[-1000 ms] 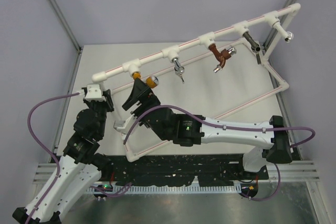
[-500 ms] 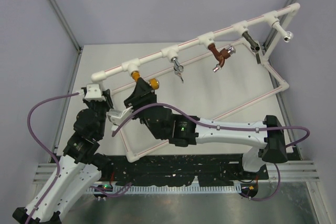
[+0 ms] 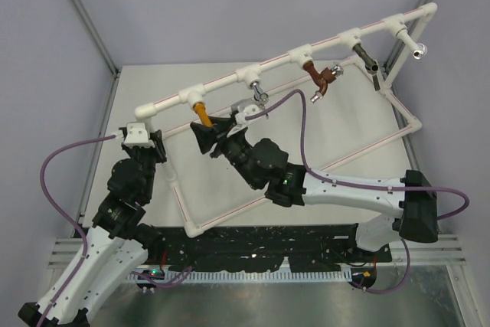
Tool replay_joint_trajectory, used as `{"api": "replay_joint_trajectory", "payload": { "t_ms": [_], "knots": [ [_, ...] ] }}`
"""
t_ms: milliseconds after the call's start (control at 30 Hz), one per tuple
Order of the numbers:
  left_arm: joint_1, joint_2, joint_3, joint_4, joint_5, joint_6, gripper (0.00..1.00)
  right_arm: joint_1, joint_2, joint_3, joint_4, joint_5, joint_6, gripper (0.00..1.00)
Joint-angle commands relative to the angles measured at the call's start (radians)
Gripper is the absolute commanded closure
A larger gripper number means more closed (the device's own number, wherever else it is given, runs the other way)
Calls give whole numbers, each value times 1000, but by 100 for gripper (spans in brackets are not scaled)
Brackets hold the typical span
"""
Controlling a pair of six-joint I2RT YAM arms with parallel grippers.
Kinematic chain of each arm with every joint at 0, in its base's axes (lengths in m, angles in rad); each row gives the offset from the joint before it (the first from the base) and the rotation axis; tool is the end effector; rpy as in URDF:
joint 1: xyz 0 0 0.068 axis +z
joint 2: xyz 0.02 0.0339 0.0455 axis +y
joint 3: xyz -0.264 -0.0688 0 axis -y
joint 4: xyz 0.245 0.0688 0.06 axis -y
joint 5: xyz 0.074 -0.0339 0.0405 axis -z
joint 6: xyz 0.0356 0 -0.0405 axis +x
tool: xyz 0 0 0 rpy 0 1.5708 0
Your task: Install the water faucets
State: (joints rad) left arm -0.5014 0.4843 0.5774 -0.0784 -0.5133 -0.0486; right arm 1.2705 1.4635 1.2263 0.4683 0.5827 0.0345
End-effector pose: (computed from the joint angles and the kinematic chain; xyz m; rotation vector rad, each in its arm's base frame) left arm 0.1222 -0.0470 0.3205 -0.0528 1.5572 -0.0346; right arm 0.1207 0.3237 0.4005 -0.3581 1.3677 0.6986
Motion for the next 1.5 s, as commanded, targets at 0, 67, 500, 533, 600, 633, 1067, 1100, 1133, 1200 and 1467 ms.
{"api": "replay_joint_trajectory", "payload": {
  "t_ms": [0, 67, 500, 533, 600, 633, 1067, 1100, 1133, 1200, 1467],
  "knots": [
    [-34, 13, 18, 43, 182, -28, 100, -56, -28, -112, 513, -62, 897, 91],
    [-34, 11, 18, 43, 182, -28, 100, -56, -12, -142, 579, -8, 1028, 86],
    [-34, 23, 16, 39, 185, -33, 100, -45, -113, -261, 693, -52, 634, 1],
    [-34, 25, 18, 40, 185, -33, 100, -40, -132, -275, 687, -47, 592, 1],
    [-34, 28, 19, 39, 183, -33, 100, -30, -179, -274, 606, -44, 471, 3],
    [-34, 30, 18, 39, 185, -33, 100, -19, -208, -271, 543, -40, 368, 4],
    [-34, 42, 19, 35, 188, -39, 100, 200, -238, 53, -360, 68, -1000, 5],
    [-34, 45, 19, 35, 190, -39, 100, 211, -230, 61, -387, 83, -1065, 5],
    [-34, 43, 18, 35, 190, -39, 100, 225, -217, 58, -401, 116, -1166, 5],
    [-34, 43, 18, 35, 188, -39, 100, 245, -197, 58, -439, 153, -1301, 4],
    [-34, 36, 18, 37, 190, -39, 100, 263, -66, 71, -375, 278, -1633, 4]
  ]
}}
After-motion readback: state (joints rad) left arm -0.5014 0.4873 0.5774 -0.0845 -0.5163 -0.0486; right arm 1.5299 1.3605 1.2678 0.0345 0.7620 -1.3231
